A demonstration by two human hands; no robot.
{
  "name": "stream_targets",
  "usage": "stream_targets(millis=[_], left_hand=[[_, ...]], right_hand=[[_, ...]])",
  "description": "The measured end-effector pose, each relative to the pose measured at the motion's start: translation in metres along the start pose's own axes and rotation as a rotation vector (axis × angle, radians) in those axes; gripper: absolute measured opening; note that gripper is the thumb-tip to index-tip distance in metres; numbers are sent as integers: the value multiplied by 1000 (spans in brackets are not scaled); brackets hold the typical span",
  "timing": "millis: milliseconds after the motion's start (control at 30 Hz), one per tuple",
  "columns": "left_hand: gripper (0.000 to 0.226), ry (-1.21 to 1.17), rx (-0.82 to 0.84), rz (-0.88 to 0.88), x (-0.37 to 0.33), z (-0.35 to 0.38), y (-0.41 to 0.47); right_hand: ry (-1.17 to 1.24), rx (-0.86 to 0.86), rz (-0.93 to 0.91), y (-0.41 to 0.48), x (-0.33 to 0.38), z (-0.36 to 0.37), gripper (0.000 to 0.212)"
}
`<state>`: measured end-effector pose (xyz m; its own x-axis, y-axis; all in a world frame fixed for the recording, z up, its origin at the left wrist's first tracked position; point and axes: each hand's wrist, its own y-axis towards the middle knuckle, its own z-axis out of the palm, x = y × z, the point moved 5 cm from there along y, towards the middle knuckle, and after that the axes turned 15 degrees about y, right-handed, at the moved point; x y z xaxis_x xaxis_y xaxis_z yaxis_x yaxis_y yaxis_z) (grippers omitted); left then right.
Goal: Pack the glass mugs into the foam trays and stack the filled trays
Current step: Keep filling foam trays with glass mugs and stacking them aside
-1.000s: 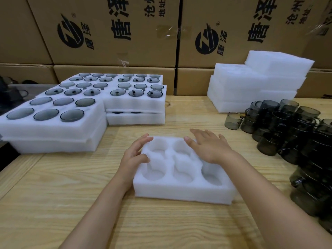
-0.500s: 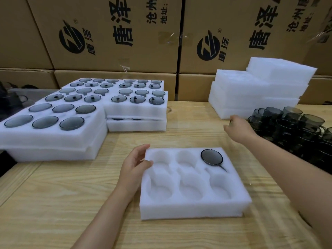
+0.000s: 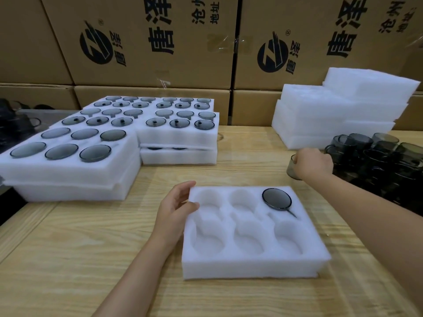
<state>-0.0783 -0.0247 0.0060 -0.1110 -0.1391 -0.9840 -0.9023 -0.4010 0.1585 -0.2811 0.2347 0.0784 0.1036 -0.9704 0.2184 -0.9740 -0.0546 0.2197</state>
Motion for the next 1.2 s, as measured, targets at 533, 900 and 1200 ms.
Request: stream_targets(millis=[533,900,1200], left_hand=[[48,11,30,-25,-3,3,-6],[49,54,35,-12,-5,3,-7],[49,73,45,-9,-5,4,-7]], right_hand=[[495,263,-63,-39,5,11,17],[817,-57,-93,-38,-3,-19,57],[1101,311,-255,-91,60,-53,36]])
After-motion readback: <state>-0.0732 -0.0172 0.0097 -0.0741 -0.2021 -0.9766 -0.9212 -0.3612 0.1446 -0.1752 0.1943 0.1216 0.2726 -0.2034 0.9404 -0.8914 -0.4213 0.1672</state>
